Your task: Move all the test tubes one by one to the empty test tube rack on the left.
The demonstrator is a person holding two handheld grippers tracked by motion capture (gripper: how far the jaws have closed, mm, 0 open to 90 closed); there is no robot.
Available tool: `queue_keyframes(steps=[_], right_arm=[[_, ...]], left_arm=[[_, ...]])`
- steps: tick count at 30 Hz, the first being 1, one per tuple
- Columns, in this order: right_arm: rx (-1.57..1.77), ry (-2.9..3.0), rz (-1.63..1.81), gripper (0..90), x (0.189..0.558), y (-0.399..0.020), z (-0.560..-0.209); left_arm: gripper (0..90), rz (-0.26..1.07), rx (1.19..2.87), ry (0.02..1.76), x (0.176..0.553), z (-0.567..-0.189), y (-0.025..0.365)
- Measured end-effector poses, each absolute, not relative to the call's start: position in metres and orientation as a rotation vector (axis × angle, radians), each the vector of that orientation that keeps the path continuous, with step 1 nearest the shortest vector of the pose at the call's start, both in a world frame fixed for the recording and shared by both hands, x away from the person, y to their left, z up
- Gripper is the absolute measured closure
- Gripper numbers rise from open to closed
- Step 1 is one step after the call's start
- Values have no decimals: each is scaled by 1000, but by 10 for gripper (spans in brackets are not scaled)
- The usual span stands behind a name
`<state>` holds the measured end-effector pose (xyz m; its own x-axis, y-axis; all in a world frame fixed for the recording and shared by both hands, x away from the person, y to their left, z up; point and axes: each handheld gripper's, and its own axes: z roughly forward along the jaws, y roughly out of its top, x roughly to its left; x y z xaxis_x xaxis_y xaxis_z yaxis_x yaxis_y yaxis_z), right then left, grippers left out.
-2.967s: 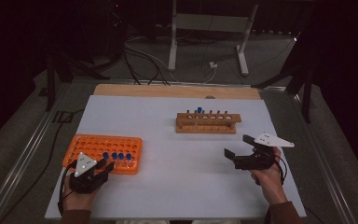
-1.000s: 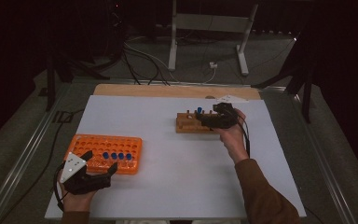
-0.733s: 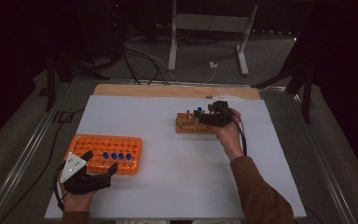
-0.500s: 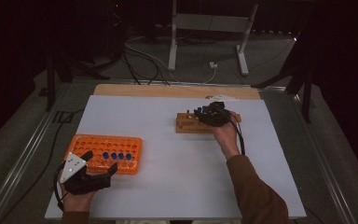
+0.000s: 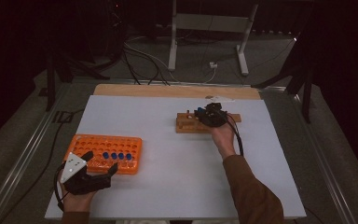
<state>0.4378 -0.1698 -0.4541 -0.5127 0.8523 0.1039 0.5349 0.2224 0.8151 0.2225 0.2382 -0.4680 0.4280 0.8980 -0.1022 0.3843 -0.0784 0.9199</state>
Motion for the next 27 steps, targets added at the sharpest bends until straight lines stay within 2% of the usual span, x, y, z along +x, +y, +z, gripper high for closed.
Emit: queue_keyframes(steps=[13,27], right_arm=[[1253,2130,1185,759,434,-166,-453],[1227,2083,1223,759,429,-173,-437]], left_arm=[[7,631,1667,1133,223,-469,238],[7,630,1671,1133,223,-469,237]])
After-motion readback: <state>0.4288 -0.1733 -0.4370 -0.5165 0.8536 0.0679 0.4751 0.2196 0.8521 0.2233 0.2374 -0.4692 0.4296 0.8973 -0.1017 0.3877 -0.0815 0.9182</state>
